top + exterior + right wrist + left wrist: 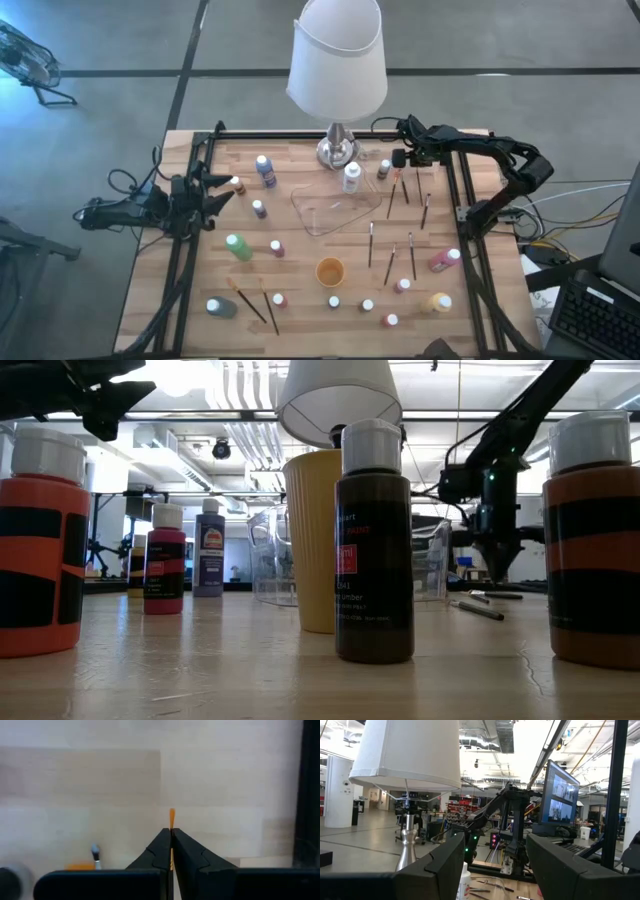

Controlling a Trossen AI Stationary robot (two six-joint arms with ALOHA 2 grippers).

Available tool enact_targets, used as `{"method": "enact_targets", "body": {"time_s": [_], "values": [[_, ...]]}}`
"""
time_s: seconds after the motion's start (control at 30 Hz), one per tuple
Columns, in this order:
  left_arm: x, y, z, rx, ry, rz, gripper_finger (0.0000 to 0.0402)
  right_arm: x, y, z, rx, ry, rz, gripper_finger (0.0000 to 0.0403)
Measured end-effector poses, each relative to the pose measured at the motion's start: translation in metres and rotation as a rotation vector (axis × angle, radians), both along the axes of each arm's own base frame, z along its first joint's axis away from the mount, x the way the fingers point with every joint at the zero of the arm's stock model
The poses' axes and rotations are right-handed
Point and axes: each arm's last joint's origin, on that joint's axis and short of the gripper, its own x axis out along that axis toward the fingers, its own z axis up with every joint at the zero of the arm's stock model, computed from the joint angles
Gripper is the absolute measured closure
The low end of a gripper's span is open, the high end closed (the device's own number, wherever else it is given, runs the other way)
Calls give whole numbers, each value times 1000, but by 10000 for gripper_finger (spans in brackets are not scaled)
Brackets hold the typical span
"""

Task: Pick & Place Paint Supplies
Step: Put the black paint brush into the yellow cup

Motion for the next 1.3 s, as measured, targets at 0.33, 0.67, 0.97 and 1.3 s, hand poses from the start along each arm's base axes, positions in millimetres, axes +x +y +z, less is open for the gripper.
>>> {"method": "enact_targets", "body": {"time_s": [0.33,0.67,0.97,1.3], "values": [[0,0,0,0,0,0,183,-13,15,56,-225,-88,35,394],[0,0,0,0,0,0,183,-28,63,126,-536,-293,141,394],[0,0,0,0,0,0,183,-37,115,160,-692,-461,334,394],[0,0,0,0,0,0,183,-25,164,171,-717,-620,599,394]]}}
